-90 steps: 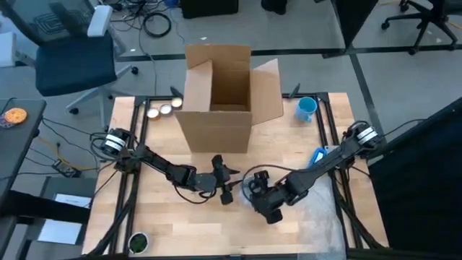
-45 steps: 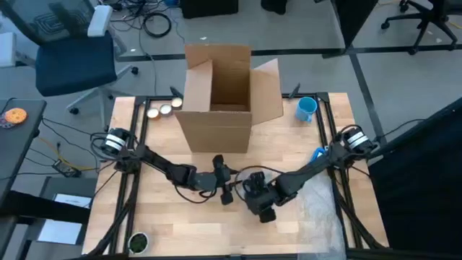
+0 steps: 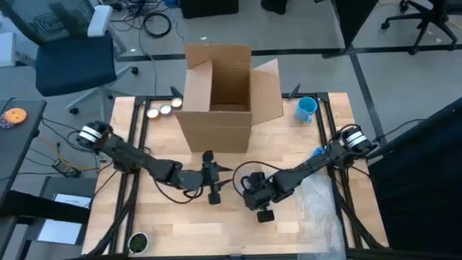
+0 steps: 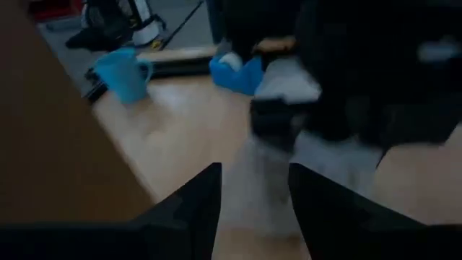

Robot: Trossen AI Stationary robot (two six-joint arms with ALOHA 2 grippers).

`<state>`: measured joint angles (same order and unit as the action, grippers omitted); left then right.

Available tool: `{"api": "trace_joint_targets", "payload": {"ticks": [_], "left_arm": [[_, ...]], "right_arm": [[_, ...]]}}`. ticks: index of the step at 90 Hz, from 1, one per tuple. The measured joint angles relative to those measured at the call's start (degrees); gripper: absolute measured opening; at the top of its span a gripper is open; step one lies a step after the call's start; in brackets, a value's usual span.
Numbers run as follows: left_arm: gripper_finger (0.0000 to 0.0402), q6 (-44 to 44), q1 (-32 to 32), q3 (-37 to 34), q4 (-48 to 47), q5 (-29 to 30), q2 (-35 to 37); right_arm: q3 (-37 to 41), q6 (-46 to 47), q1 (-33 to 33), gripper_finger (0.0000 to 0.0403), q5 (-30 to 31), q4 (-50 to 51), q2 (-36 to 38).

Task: Wrap mug
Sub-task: Put the wrapped brown cup into the cardboard box

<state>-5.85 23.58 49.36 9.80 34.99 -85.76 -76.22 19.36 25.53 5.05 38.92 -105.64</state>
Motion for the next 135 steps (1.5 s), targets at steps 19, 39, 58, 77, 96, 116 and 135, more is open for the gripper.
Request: {"api": "trace_joint_targets", "payload": {"ticks": [19,39,58,77,96,116,135], "left_arm": [[0.0147,-8.0,1.6,-0.5,-11.3,3.3,0.1],[0.0147,-10.6,1.7,-7.5,-1.5,4.8,-1.3],[0.0147,-9.6,0.8,-14.5,11.2,5.4,-1.7],[0.0147,-9.5,0.6,-16.0,13.9,6.0,-1.7],[0.0147,-9.1,0.6,-15.9,14.3,5.9,-1.6],[0.0147,0.0,7.3,-13.7,14.6,3.7,7.8],[0.0147,8.0,14.6,-13.9,16.8,8.9,16.5]], "right_arm": [[-15.7,-2.4,1.4,0.0024,1.2,7.6,3.2],[-35.6,-14.0,0.9,0.0024,7.8,7.4,4.7],[-46.0,-29.4,-5.5,0.0023,13.8,-0.4,4.5],[-51.3,-35.9,-17.4,0.0023,14.3,-10.2,4.5],[-52.9,-33.4,-30.6,0.0023,13.7,-7.7,4.5],[-51.0,-28.1,-36.1,0.0022,2.4,8.2,4.5],[-50.8,-30.2,-33.9,0.0022,-18.6,18.3,4.4]]}}
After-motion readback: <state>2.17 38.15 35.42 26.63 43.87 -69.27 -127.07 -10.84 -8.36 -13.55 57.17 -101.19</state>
